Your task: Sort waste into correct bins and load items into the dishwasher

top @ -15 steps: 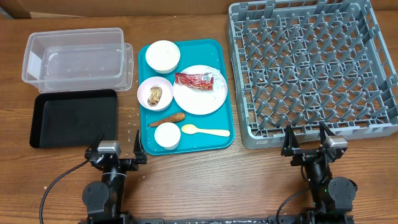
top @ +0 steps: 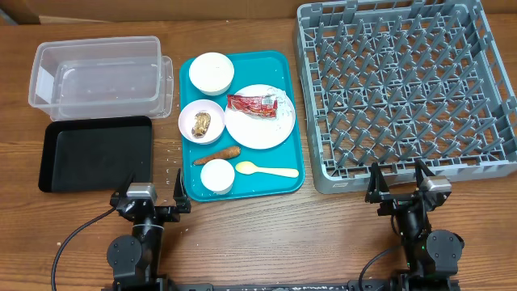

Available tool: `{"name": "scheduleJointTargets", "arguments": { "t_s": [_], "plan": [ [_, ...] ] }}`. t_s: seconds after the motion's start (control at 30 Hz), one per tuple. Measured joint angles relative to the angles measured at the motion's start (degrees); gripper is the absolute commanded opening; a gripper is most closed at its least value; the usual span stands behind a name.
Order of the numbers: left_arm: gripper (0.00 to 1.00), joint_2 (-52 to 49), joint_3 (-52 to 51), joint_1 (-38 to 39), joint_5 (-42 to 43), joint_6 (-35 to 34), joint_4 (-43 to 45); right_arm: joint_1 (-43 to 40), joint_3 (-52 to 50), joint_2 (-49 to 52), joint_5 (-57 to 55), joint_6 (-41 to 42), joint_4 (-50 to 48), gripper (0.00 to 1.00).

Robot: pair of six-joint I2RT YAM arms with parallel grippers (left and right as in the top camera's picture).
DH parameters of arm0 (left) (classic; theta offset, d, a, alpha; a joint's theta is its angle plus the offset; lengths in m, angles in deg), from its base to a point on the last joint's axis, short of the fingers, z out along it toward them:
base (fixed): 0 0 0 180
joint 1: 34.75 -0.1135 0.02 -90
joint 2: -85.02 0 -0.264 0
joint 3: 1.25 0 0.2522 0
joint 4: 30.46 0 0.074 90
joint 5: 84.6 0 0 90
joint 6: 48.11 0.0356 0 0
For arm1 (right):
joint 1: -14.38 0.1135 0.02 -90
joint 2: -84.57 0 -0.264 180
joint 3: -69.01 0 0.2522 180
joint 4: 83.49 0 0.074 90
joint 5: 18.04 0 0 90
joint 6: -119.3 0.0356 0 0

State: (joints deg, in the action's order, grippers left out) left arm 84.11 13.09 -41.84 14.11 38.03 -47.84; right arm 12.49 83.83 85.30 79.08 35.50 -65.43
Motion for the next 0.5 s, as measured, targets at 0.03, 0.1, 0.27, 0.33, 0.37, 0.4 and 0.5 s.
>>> {"name": "scheduleJointTargets", "arguments": {
  "t_s": [0.03, 0.1, 0.27, 0.33, 0.37, 0.4, 0.5],
  "plan": [
    [1.0, 0.0, 0.0, 0.0, 0.0, 0.0, 0.0, 0.0, 0.0, 0.0, 0.0, 0.0, 0.0, 1.0],
    [1.0, 0.0, 0.0, 0.0, 0.0, 0.0, 0.0, 0.0, 0.0, 0.0, 0.0, 0.0, 0.0, 1.0],
    [1.0, 0.0, 0.0, 0.0, -0.1, 0.0, 0.0, 0.0, 0.0, 0.0, -0.1, 0.0, 0.0, 1.0],
    [1.0, 0.0, 0.0, 0.0, -1.1, 0.7, 0.0, 0.0, 0.0, 0.0, -0.1, 0.0, 0.0, 1.0],
    [1.0, 0.0, 0.0, 0.0, -1.6, 1.1, 0.2, 0.0, 0.0, 0.0, -0.1, 0.0, 0.0, 1.0],
    [1.0, 0.0, 0.0, 0.0, -1.8, 1.1, 0.4, 0.0, 0.0, 0.0, -0.1, 0.0, 0.0, 1.0],
    [1.0, 0.0, -0.1, 0.0, -0.7, 1.4, 5.1, 0.0, 0.0, 0.1, -0.1, 1.4, -4.3, 1.0]
  ]
}}
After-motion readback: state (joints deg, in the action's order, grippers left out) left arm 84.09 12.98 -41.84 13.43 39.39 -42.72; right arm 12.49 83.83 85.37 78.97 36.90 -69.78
